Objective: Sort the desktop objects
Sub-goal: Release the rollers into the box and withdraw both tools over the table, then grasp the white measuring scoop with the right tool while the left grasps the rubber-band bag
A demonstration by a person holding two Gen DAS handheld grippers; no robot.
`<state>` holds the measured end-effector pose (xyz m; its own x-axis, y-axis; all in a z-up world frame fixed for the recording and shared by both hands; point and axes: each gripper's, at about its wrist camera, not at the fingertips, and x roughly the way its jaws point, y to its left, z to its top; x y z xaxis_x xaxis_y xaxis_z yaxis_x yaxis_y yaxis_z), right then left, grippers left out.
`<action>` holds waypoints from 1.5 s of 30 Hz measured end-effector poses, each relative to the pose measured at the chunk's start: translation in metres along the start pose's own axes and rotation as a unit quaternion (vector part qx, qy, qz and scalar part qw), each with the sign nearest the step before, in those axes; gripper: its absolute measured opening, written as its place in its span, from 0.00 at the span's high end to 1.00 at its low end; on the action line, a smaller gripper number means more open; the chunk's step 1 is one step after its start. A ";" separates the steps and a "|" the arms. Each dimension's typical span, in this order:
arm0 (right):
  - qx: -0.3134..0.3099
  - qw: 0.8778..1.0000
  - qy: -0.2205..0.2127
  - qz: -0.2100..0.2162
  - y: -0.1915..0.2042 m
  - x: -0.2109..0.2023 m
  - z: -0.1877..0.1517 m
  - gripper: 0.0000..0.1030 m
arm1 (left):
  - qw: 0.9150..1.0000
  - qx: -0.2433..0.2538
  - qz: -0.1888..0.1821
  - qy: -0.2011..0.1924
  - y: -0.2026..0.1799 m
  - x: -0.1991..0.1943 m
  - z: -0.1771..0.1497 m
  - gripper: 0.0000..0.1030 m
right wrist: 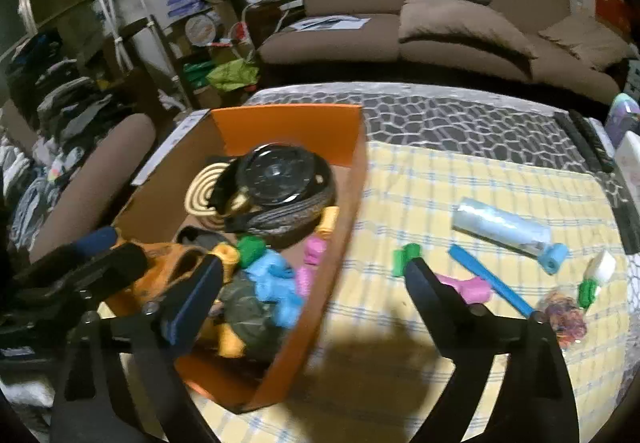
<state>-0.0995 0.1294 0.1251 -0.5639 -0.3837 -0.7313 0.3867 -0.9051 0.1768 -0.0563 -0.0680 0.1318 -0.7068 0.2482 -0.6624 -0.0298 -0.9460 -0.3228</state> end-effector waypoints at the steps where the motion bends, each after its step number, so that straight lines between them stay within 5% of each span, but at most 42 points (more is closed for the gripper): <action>1: 0.001 1.000 -0.002 -0.003 -0.002 -0.001 -0.001 0.05 | 1.000 0.002 -0.004 -0.002 -0.003 0.000 0.000 0.00; 13: 0.036 0.999 0.005 -0.040 -0.062 -0.019 -0.012 0.05 | 0.998 0.042 -0.038 0.003 -0.065 0.018 -0.007 0.00; 28: 0.199 0.974 -0.011 -0.113 -0.226 -0.070 -0.039 0.05 | 0.986 0.132 -0.089 0.046 -0.181 0.070 -0.050 0.00; 45: 0.260 0.956 0.009 -0.138 -0.300 -0.075 -0.073 0.05 | 0.967 0.234 -0.055 0.089 -0.265 0.159 -0.109 0.00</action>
<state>-0.1196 0.4428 0.0791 -0.5782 -0.1181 -0.8073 -0.1919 -0.9421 0.2752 -0.0837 0.2448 0.0383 -0.5505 0.3444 -0.7605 -0.4437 -0.8923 -0.0829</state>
